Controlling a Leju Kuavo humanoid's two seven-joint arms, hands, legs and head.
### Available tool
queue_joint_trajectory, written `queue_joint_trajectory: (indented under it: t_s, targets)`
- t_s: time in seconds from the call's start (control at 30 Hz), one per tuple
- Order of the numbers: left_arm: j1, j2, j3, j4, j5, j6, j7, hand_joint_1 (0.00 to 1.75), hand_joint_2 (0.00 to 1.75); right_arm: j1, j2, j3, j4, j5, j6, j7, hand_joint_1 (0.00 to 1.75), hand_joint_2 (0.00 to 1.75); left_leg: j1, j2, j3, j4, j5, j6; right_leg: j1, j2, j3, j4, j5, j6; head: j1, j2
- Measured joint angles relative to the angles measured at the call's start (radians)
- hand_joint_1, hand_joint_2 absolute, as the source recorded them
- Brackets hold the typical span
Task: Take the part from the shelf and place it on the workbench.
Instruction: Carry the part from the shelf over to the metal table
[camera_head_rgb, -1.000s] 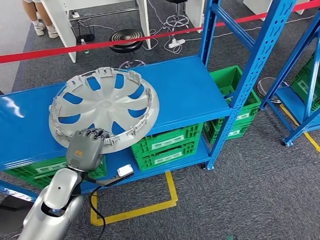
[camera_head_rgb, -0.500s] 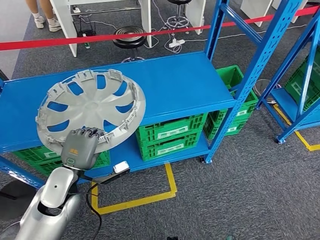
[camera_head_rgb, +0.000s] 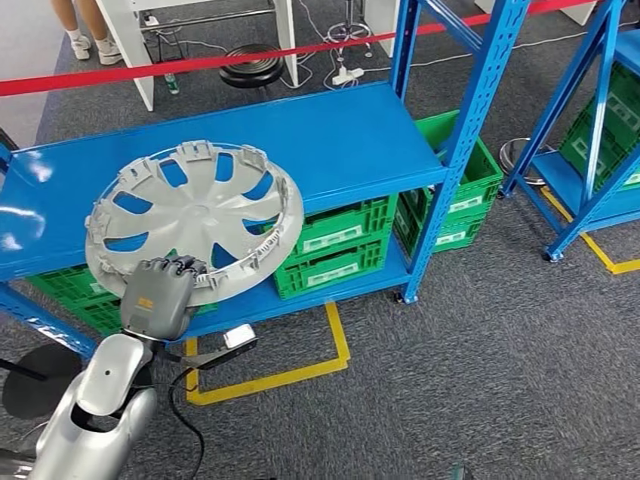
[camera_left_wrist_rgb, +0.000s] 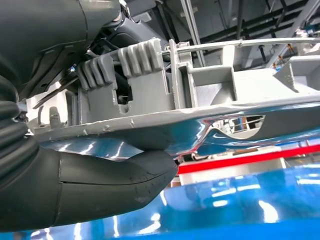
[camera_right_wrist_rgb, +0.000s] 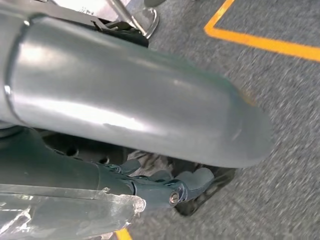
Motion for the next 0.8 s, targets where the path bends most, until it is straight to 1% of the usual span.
queue_joint_trajectory:
  t_s: [0.03,0.07,0.1,0.13,0.17,0.2,0.23,0.27,0.3,0.33,0.37,0.4,0.43,0.47,0.5,0.53,0.57,0.6,0.63,0.67,0.7,0.73,0.77,0.8]
  targets:
    - [0.0,0.0,0.0,0.0,0.0,-0.001,-0.001,1.75,1.75,0.0,0.0,0.002,0.0,0.0,0.0,-0.002,0.0,0.0,0.002,0.0,0.026,-0.015,0.025,-0.001,-0.001,0.0,-0.016,0.001,0.012,0.003,0.0,0.0]
    - [-0.001,0.0,0.0,0.0,0.0,-0.002,-0.001,1.75,1.75,0.0,0.0,0.005,0.0,0.0,0.001,-0.003,0.0,0.0,0.004,0.0,0.067,-0.06,0.053,-0.002,-0.003,0.001,-0.03,0.001,0.024,0.006,0.0,0.0]
    - [-0.003,0.0,0.0,0.0,0.0,-0.002,-0.001,1.75,1.75,-0.001,0.0,0.008,0.0,0.0,0.001,-0.005,0.0,0.0,0.005,0.0,0.121,-0.127,0.066,-0.003,-0.003,0.002,-0.043,0.002,0.035,0.011,0.0,0.0]
    - [-0.006,0.0,0.0,0.0,0.0,-0.002,-0.001,1.75,1.75,-0.001,0.0,0.01,0.0,0.0,0.001,-0.007,0.0,0.0,0.005,-0.001,0.173,-0.201,0.064,0.001,-0.002,0.003,-0.053,0.004,0.046,0.017,0.0,0.0]
    - [-0.009,0.0,0.0,0.0,0.001,-0.003,-0.001,1.75,1.75,-0.001,0.0,0.011,0.0,0.0,0.001,-0.007,0.0,0.0,0.005,-0.002,0.209,-0.257,0.054,0.007,-0.001,0.003,-0.06,0.004,0.056,0.024,0.0,0.0]
    - [-0.011,0.0,0.0,0.0,0.001,-0.003,-0.001,1.75,1.75,-0.001,0.0,0.013,0.0,0.0,0.001,-0.008,0.0,0.0,0.003,-0.004,0.227,-0.292,0.044,0.015,0.0,0.003,-0.064,0.002,0.067,0.031,0.0,0.0]
    - [-0.012,0.001,0.001,0.0,0.001,-0.003,-0.001,1.75,1.75,0.0,0.0,0.014,0.0,0.0,0.0,-0.008,0.0,0.0,0.0,-0.004,0.226,-0.305,0.043,0.027,-0.001,0.003,-0.067,-0.001,0.08,0.038,0.0,0.0]
    - [-0.012,0.001,0.001,0.001,0.001,-0.004,-0.001,1.75,1.75,0.001,0.0,0.016,0.0,0.0,0.0,-0.009,0.0,0.0,0.0,-0.003,0.217,-0.303,0.051,0.037,-0.003,0.003,-0.07,-0.004,0.085,0.044,0.0,0.0]
    - [-0.013,0.001,0.001,0.001,0.001,-0.004,-0.001,1.75,1.75,0.002,0.0,0.018,0.0,0.0,0.0,-0.009,0.0,0.0,-0.001,-0.002,0.207,-0.302,0.062,0.047,-0.005,0.002,-0.077,0.001,0.074,0.049,0.0,0.0]
    - [-0.014,0.0,0.001,0.001,0.001,-0.005,-0.001,1.75,1.75,0.003,0.0,0.019,0.0,0.0,-0.001,-0.01,0.0,0.0,-0.001,0.0,0.195,-0.302,0.074,0.057,-0.006,0.002,-0.088,0.024,0.043,0.053,0.002,0.0]
    - [-0.014,0.0,0.001,0.002,0.001,-0.005,-0.001,1.75,1.75,0.003,0.0,0.02,0.0,0.0,-0.001,-0.011,0.0,0.0,0.0,0.001,0.183,-0.303,0.086,0.064,-0.006,0.002,-0.103,0.069,-0.005,0.056,0.004,0.0]
    - [-0.014,0.0,0.001,0.002,0.001,-0.005,-0.001,1.75,1.75,0.003,0.0,0.02,0.0,0.0,-0.001,-0.011,0.0,0.0,-0.002,0.001,0.169,-0.302,0.098,0.069,-0.005,0.002,-0.119,0.131,-0.059,0.057,0.006,0.0]
    - [-0.015,0.0,0.001,0.002,0.002,-0.006,-0.001,1.75,1.75,0.002,0.0,0.021,0.0,0.0,-0.001,-0.011,0.0,0.0,-0.005,0.001,0.155,-0.302,0.11,0.071,-0.004,0.002,-0.131,0.201,-0.102,0.058,0.007,0.0]
    - [-0.014,0.0,0.001,0.002,0.002,-0.006,-0.001,1.75,1.75,0.002,0.0,0.021,0.0,0.0,-0.001,-0.011,0.0,0.0,-0.007,0.001,0.14,-0.301,0.122,0.072,-0.003,0.002,-0.136,0.257,-0.123,0.058,0.008,0.0]
    - [-0.014,0.0,0.001,0.002,0.001,-0.006,-0.001,1.75,1.75,0.002,0.0,0.021,0.0,0.0,-0.001,-0.011,0.0,0.0,-0.01,0.001,0.124,-0.3,0.134,0.073,-0.001,0.002,-0.128,0.288,-0.121,0.056,0.008,0.0]
    - [-0.014,0.0,0.001,0.002,0.002,-0.006,-0.001,1.75,1.75,0.002,0.0,0.021,0.0,0.0,-0.001,-0.011,0.0,0.0,-0.012,0.001,0.108,-0.3,0.147,0.072,0.001,0.002,-0.103,0.285,-0.1,0.052,0.008,0.0]
    - [-0.014,0.0,0.001,0.003,0.002,-0.006,-0.001,1.75,1.75,0.001,0.0,0.022,0.0,0.0,-0.001,-0.011,0.0,0.0,-0.014,0.0,0.094,-0.299,0.159,0.071,0.003,0.002,-0.062,0.246,-0.074,0.047,0.008,0.0]
    - [-0.014,0.0,0.002,0.003,0.003,-0.006,-0.001,1.75,1.75,0.0,0.0,0.023,0.0,0.0,-0.001,-0.011,0.0,0.0,-0.015,0.0,0.082,-0.299,0.17,0.068,0.005,0.002,-0.008,0.179,-0.065,0.041,0.008,0.0]
    - [-0.014,0.001,0.003,0.002,0.004,-0.007,-0.001,1.75,1.75,-0.002,0.0,0.025,0.0,0.0,-0.001,-0.011,0.0,0.0,-0.017,0.0,0.072,-0.297,0.18,0.065,0.008,0.002,0.05,0.1,-0.07,0.035,0.008,0.0]
    - [-0.015,0.001,0.004,0.002,0.006,-0.007,-0.001,1.75,1.75,-0.004,0.0,0.026,0.0,0.0,-0.001,-0.011,0.0,0.0,-0.018,0.0,0.067,-0.298,0.19,0.06,0.011,0.002,0.09,0.039,-0.081,0.03,0.007,0.0]
    - [-0.015,0.001,0.006,0.002,0.008,-0.008,-0.001,1.75,1.75,-0.006,0.0,0.027,-0.001,0.0,-0.001,-0.01,0.0,0.0,-0.017,0.001,0.064,-0.298,0.199,0.055,0.014,0.003,0.112,-0.002,-0.094,0.026,0.008,0.0]
    - [-0.016,0.002,0.008,0.002,0.01,-0.01,-0.001,1.75,1.75,-0.006,0.0,0.028,0.0,0.0,-0.001,-0.008,0.0,0.0,-0.017,0.001,0.062,-0.3,0.209,0.049,0.017,0.004,0.116,-0.017,-0.094,0.021,0.009,0.0]
    - [-0.016,0.003,0.009,0.003,0.012,-0.011,-0.001,1.75,1.75,-0.006,0.0,0.028,0.0,0.0,-0.001,-0.006,0.0,0.0,-0.015,0.001,0.059,-0.303,0.218,0.044,0.017,0.004,0.105,-0.016,-0.085,0.015,0.009,0.0]
    - [-0.016,0.004,0.011,0.003,0.013,-0.011,-0.001,1.75,1.75,-0.006,0.001,0.028,0.0,0.0,-0.002,-0.003,0.0,0.0,-0.014,0.001,0.053,-0.3,0.211,0.038,0.015,0.002,0.097,-0.017,-0.075,0.007,0.01,0.0]
